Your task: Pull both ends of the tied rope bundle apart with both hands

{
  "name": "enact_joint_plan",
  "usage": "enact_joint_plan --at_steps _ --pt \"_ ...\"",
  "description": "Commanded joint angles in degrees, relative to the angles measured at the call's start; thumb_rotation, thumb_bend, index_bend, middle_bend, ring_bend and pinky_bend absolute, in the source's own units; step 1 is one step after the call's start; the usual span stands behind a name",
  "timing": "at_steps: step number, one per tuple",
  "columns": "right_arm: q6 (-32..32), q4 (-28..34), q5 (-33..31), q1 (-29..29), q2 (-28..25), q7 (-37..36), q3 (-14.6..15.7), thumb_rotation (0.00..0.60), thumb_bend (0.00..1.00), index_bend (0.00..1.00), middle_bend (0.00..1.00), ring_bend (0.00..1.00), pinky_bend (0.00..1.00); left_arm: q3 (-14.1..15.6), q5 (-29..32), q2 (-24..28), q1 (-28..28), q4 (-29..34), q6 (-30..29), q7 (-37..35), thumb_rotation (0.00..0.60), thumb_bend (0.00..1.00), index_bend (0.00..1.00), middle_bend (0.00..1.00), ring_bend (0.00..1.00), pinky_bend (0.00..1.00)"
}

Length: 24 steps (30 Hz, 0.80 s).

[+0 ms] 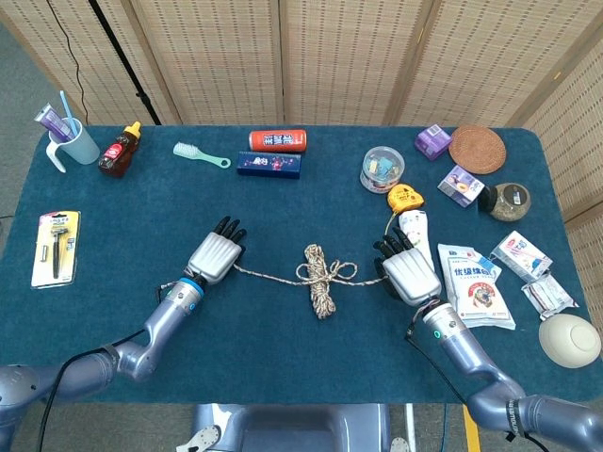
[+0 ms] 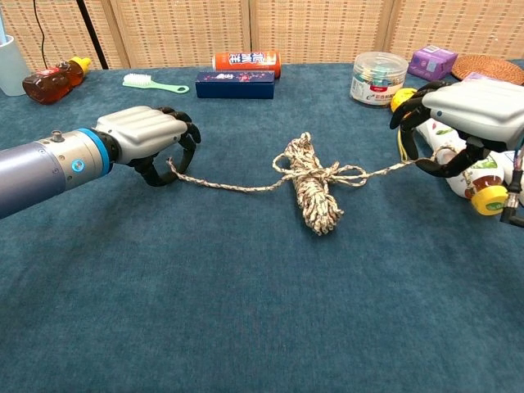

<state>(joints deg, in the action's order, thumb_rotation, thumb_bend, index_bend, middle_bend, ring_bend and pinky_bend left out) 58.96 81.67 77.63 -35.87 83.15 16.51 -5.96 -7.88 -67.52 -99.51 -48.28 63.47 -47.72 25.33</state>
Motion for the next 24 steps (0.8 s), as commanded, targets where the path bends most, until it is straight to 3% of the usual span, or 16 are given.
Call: enact_joint_plan --at_steps 1,13,24 --pt "-0.06 0.13 -0.04 -0.01 -0.06 0.17 0.01 0.600 0.56 0.66 0.23 0.15 0.00 -0.10 0.01 0.32 0.16 0.29 -0.24 -0.33 0.600 0.44 0.63 0.19 0.00 0.00" --pt "1.08 1.20 -0.01 0.17 -0.73 1.03 -0.59 0.600 0.56 0.67 0.25 0.15 0.00 -0.60 -0.76 3.30 1.25 2.42 -2.33 -2.63 0.600 0.45 0.64 0.19 0.00 0.00" --pt "4.77 3.47 0.14 2.04 -4.89 0.76 -1.61 0.600 0.56 0.68 0.26 0.15 0.00 -1.30 -2.24 11.24 4.88 6.17 -7.07 -8.09 0.600 0.45 0.65 0.19 0.00 0.00"
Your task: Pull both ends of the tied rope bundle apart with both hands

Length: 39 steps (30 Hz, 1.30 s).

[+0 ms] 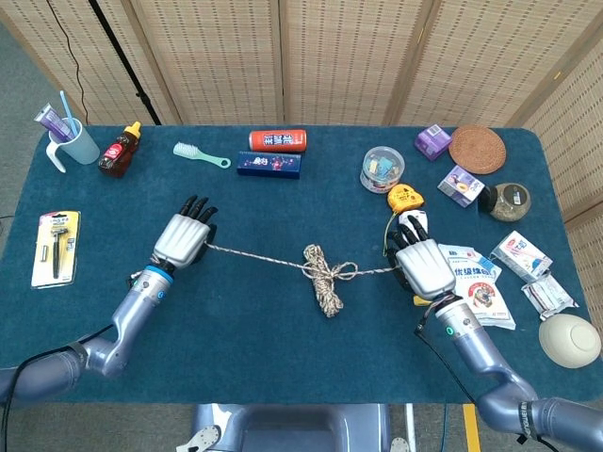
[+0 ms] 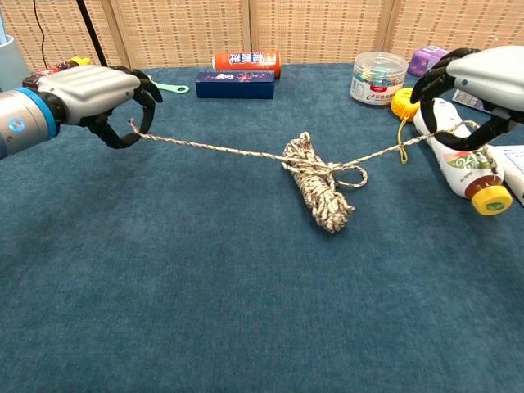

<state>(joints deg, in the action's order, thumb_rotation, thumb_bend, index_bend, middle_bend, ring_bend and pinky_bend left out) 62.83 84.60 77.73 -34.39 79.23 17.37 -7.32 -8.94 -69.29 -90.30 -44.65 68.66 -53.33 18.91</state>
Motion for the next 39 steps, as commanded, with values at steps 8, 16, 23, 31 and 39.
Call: enact_joint_plan --at_steps 8,16,23,31,39 --pt "4.42 1.75 -0.10 2.69 -4.62 -1.12 -1.22 0.600 0.56 0.68 0.26 0.15 0.00 0.12 -1.46 8.23 4.83 2.19 -4.63 -6.03 0.600 0.45 0.65 0.19 0.00 0.00" --pt "5.90 1.90 -0.74 4.12 -7.46 -1.83 -1.85 0.600 0.56 0.68 0.26 0.16 0.00 0.08 -1.35 13.32 8.15 2.15 -7.18 -9.55 0.600 0.45 0.65 0.19 0.00 0.00" --pt "6.20 1.80 -1.61 5.06 -9.56 -1.95 -2.12 0.600 0.56 0.68 0.26 0.16 0.00 -0.16 -0.65 16.72 10.20 0.47 -8.11 -11.18 0.600 0.45 0.65 0.19 0.00 0.00" --pt "6.32 1.32 -2.85 6.03 -11.14 -1.94 -2.34 0.600 0.56 0.68 0.27 0.16 0.00 -0.72 0.84 18.91 11.82 -2.30 -8.02 -12.62 0.600 0.45 0.65 0.19 0.00 0.00" --pt "6.63 0.96 -3.52 6.93 -12.41 -2.13 -2.47 0.600 0.57 0.68 0.27 0.16 0.00 -1.17 2.54 19.63 13.02 -5.87 -7.07 -13.54 0.600 0.45 0.65 0.19 0.00 0.00"
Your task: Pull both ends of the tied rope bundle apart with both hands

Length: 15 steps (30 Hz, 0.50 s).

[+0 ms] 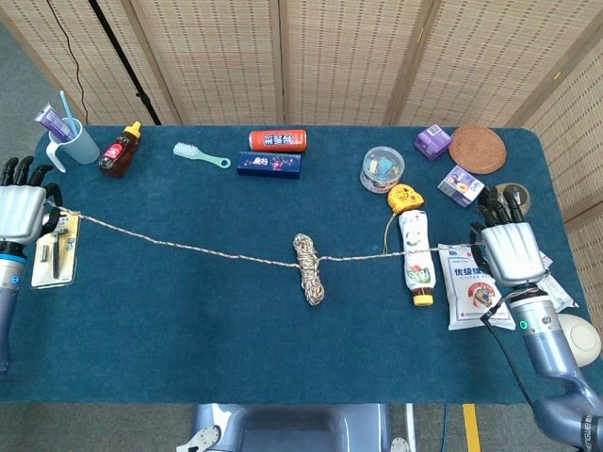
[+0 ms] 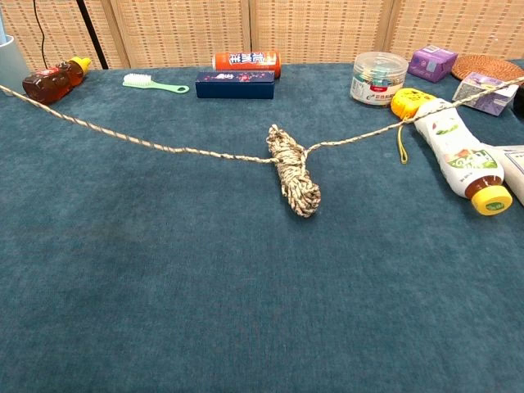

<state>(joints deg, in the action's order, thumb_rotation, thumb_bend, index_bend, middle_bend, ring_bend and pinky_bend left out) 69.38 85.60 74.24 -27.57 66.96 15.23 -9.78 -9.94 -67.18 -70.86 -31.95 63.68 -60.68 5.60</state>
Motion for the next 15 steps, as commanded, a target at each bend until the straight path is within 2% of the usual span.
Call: enact_joint_plan --at_steps 1,7,15 --pt "0.13 0.03 -0.02 0.19 -0.25 -0.08 -0.02 0.600 0.56 0.68 0.27 0.16 0.00 -0.29 0.61 0.22 0.41 -1.21 0.35 -0.39 0.600 0.45 0.65 0.19 0.00 0.00" --pt "0.90 2.02 1.93 -0.09 -0.86 -0.97 -0.35 0.600 0.57 0.68 0.27 0.16 0.00 -1.03 -0.33 0.74 0.45 -0.03 -0.41 -2.27 0.600 0.45 0.65 0.19 0.00 0.00" --pt "-0.36 7.19 5.00 -2.55 -0.65 -2.27 -1.23 0.600 0.57 0.68 0.27 0.16 0.00 -1.41 -5.21 1.90 -1.72 9.00 -2.25 -0.97 0.600 0.45 0.65 0.19 0.00 0.00"
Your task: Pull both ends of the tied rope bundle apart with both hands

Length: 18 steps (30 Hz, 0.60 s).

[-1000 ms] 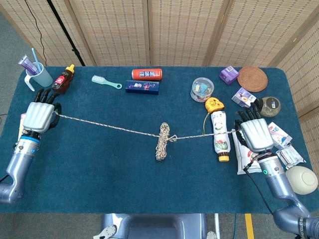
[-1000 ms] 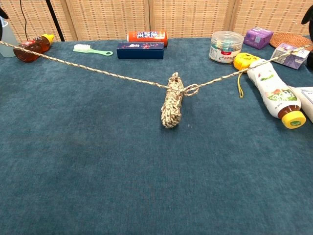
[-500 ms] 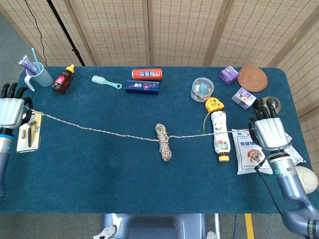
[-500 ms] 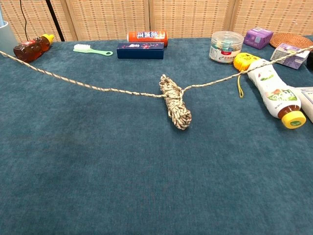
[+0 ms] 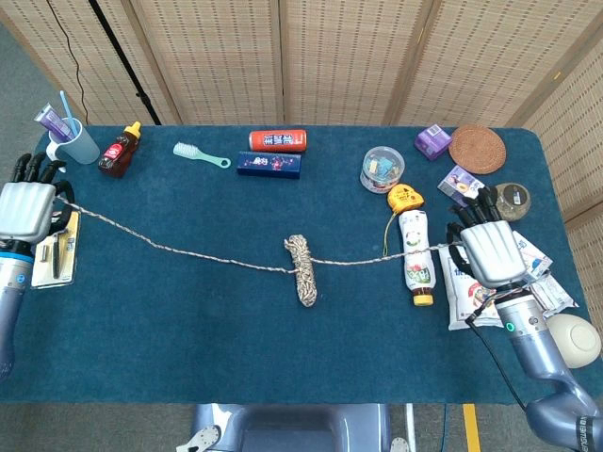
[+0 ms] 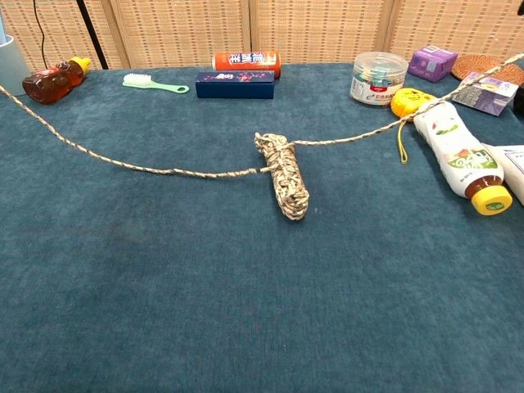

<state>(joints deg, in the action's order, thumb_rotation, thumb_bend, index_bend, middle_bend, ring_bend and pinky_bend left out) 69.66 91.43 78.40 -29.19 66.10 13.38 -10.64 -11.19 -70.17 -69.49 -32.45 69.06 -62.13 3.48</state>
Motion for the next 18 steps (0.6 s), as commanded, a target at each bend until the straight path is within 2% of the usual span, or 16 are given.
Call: enact_joint_plan --at_steps 1,4,7,9,10,12,13,14,15,16,17,18 --pt "-0.82 1.73 0.97 -1.17 0.29 -0.41 -0.46 0.600 0.57 0.68 0.27 0.16 0.00 -0.17 -2.61 0.58 -1.51 4.58 -0.80 1.53 0.600 0.45 0.65 0.19 0.00 0.00" --pt "-1.84 3.62 1.59 -2.24 0.65 -0.91 -0.75 0.600 0.57 0.67 0.26 0.16 0.00 -0.25 -3.84 0.66 -2.60 8.41 -0.64 2.96 0.600 0.45 0.64 0.19 0.00 0.00" --pt "-2.67 5.00 2.22 -3.15 0.93 -1.01 -0.90 0.600 0.57 0.66 0.26 0.16 0.00 -0.10 -4.63 0.72 -3.36 11.61 -0.11 4.00 0.600 0.45 0.58 0.19 0.00 0.00" --pt "-3.45 5.99 2.35 -3.88 1.24 -0.91 -1.07 0.600 0.57 0.57 0.22 0.13 0.00 0.06 -5.31 0.83 -3.82 14.09 0.05 4.98 0.600 0.45 0.48 0.18 0.00 0.00" --pt "-3.93 6.52 2.45 -4.34 1.46 -0.81 -1.15 0.600 0.57 0.52 0.19 0.11 0.00 0.19 -5.55 0.99 -4.04 15.45 0.25 5.65 0.600 0.43 0.38 0.16 0.00 0.00" --pt "-4.59 7.05 2.47 -4.82 1.57 -0.48 -1.14 0.600 0.56 0.32 0.07 0.04 0.00 0.41 -5.49 1.42 -4.29 17.31 0.89 6.52 0.600 0.36 0.18 0.08 0.00 0.00" --pt "-5.11 7.46 2.42 -5.11 1.49 -0.13 -1.06 0.590 0.55 0.24 0.04 0.02 0.00 0.59 -5.06 1.96 -4.47 18.83 1.74 7.16 0.600 0.28 0.08 0.03 0.00 0.00" --pt "-5.38 7.76 2.28 -5.22 1.40 0.15 -1.01 0.557 0.51 0.15 0.01 0.00 0.00 0.78 -4.60 2.46 -4.60 19.94 2.55 7.62 0.600 0.20 0.02 0.00 0.00 0.00" --pt "-5.50 8.06 2.15 -5.28 1.25 0.69 -0.96 0.516 0.48 0.09 0.00 0.00 0.00 1.21 -3.66 3.50 -4.82 21.65 4.21 8.50 0.600 0.16 0.00 0.00 0.00 0.00" --pt "-5.51 8.17 2.11 -5.28 1.17 1.15 -0.89 0.469 0.44 0.04 0.00 0.00 0.00 1.53 -2.86 4.36 -5.01 22.92 5.52 9.08 0.597 0.11 0.00 0.00 0.00 0.00" --pt "-5.47 8.22 2.08 -5.23 1.04 1.83 -0.76 0.399 0.40 0.01 0.00 0.00 0.00 1.78 -2.08 5.28 -5.22 24.23 6.77 9.59 0.585 0.07 0.00 0.00 0.00 0.00" --pt "-5.28 8.31 1.97 -5.08 0.93 2.62 -0.61 0.349 0.38 0.00 0.00 0.00 0.00 1.97 -1.17 6.47 -5.46 25.93 8.02 10.17 0.577 0.06 0.00 0.00 0.00 0.00"
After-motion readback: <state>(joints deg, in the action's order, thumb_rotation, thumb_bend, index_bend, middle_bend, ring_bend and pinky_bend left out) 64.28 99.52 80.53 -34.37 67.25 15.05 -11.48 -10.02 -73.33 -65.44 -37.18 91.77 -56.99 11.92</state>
